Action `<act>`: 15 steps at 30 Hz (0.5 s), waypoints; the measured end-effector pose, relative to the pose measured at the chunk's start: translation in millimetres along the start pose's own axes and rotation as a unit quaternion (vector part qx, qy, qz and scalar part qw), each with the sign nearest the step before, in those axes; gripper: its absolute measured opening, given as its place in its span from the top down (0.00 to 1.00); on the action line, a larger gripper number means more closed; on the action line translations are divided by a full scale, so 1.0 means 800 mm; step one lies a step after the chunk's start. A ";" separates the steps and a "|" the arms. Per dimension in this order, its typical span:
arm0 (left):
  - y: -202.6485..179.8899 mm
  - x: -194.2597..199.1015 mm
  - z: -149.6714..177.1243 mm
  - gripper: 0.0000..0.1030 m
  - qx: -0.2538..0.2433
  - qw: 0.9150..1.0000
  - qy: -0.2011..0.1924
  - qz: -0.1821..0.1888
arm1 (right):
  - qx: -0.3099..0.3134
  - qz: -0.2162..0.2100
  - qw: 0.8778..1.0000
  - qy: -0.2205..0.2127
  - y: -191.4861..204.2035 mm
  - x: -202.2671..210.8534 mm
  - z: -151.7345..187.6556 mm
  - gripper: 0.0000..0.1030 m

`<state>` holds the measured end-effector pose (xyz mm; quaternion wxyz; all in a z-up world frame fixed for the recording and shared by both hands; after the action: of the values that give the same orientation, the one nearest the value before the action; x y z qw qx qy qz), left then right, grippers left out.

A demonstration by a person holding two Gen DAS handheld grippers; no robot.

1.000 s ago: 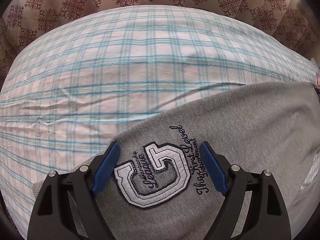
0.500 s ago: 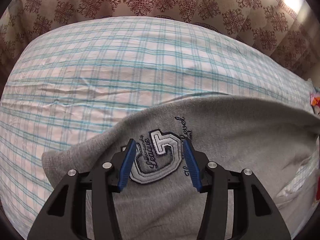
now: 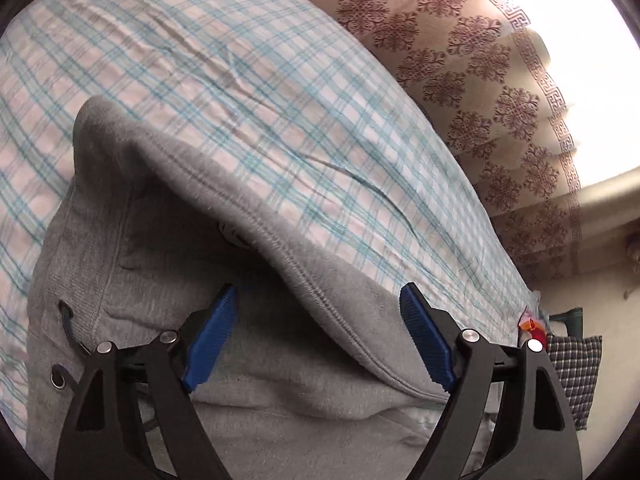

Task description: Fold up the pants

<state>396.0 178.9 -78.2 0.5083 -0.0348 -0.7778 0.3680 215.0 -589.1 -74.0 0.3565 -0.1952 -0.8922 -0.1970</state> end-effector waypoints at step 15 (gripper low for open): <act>-0.002 0.030 -0.012 0.96 0.086 0.992 -0.055 0.075 | 0.000 -0.001 1.000 -0.029 0.014 0.019 -0.044 0.90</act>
<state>393.0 193.2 -56.5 0.4374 -0.0288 -0.7651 0.4717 230.1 -594.0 -37.0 0.3304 -0.2001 -0.9023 -0.1912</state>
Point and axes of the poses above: each gripper's, at about its wrist camera, not at the fingertips, and x roughly against the way its jaws point, y to its left, z to its underside, the point moved 6 cm from there along -x, roughly the way its jaws point, and after that the axes turned 2 degrees about z, right-handed, at the moved point
